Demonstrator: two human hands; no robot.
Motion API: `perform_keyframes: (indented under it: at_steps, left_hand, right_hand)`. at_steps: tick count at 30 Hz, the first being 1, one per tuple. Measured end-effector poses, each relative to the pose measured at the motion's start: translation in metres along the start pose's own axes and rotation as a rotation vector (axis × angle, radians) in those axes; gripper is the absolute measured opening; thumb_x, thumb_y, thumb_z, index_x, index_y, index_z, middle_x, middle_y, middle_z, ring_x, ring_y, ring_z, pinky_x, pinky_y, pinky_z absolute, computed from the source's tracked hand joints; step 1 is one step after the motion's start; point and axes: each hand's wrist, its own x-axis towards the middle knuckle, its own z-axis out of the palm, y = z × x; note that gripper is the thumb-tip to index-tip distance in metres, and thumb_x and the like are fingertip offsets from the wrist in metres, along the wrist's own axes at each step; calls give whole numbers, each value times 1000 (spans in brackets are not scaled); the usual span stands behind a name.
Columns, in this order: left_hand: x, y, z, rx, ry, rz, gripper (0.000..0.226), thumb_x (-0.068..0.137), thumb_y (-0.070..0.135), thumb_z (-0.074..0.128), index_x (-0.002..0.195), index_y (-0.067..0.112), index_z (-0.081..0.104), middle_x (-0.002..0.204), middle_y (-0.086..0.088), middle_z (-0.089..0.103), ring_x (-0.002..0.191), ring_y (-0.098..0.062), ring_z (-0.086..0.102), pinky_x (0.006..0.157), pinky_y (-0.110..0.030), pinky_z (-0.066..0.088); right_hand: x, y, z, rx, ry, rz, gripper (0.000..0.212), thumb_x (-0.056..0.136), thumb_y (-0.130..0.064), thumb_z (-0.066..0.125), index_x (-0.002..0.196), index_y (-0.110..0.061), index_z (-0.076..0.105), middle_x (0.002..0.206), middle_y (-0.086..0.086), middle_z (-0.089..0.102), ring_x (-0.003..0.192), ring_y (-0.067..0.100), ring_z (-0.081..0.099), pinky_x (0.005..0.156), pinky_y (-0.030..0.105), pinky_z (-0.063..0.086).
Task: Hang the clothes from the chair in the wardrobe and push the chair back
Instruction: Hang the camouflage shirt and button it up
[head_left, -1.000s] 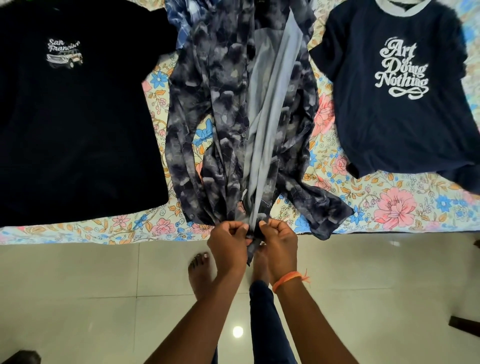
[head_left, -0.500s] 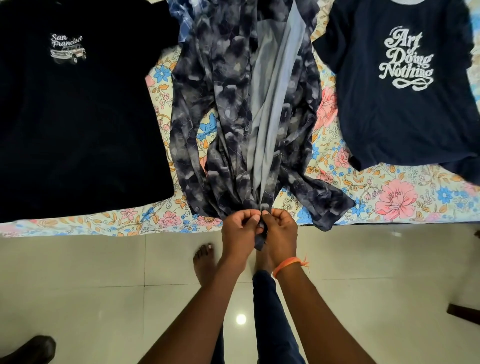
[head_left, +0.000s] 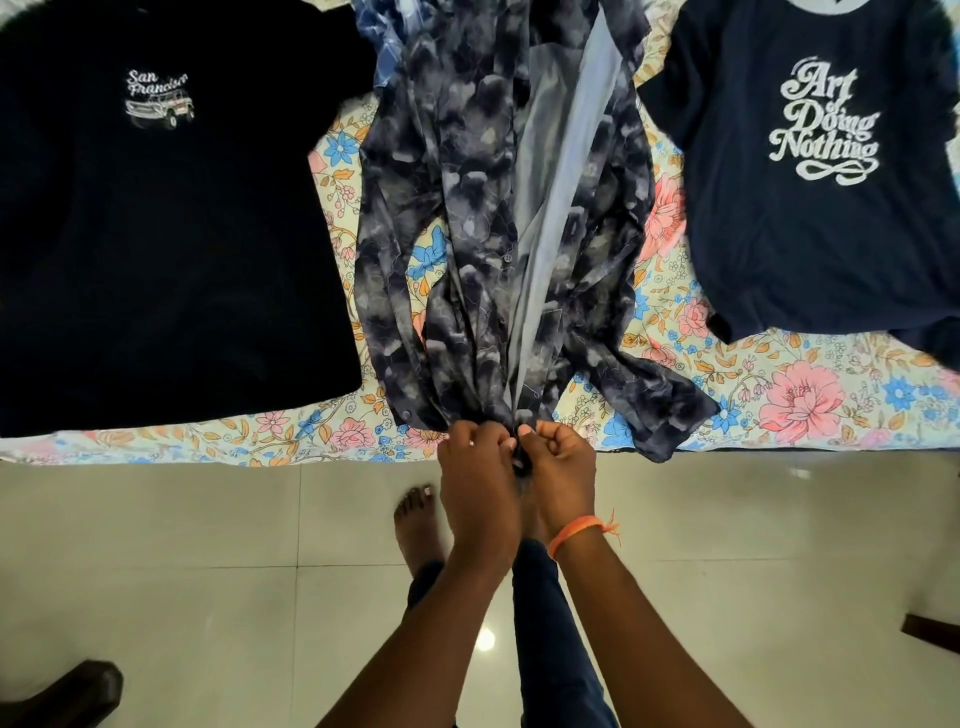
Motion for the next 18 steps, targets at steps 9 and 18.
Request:
perform_keyframes:
  at_steps: [9, 18]
  left_hand:
    - [2, -24, 1, 159, 45, 421, 9, 88, 20, 72, 87, 13, 66, 85, -5, 61, 53, -21, 59, 41, -30, 48]
    - [6, -7, -4, -237, -98, 202, 18, 105, 27, 44, 92, 18, 53, 88, 2, 58, 75, -17, 55, 63, -45, 51]
  right_hand:
    - [-2, 6, -2, -104, 82, -59, 5, 90, -19, 69, 88, -17, 65, 75, 5, 72, 68, 18, 68, 61, 37, 58]
    - [-6, 3, -8, -765, 314, -703, 3, 82, -14, 72, 84, -16, 72, 98, 2, 59, 88, 13, 51, 74, 28, 42]
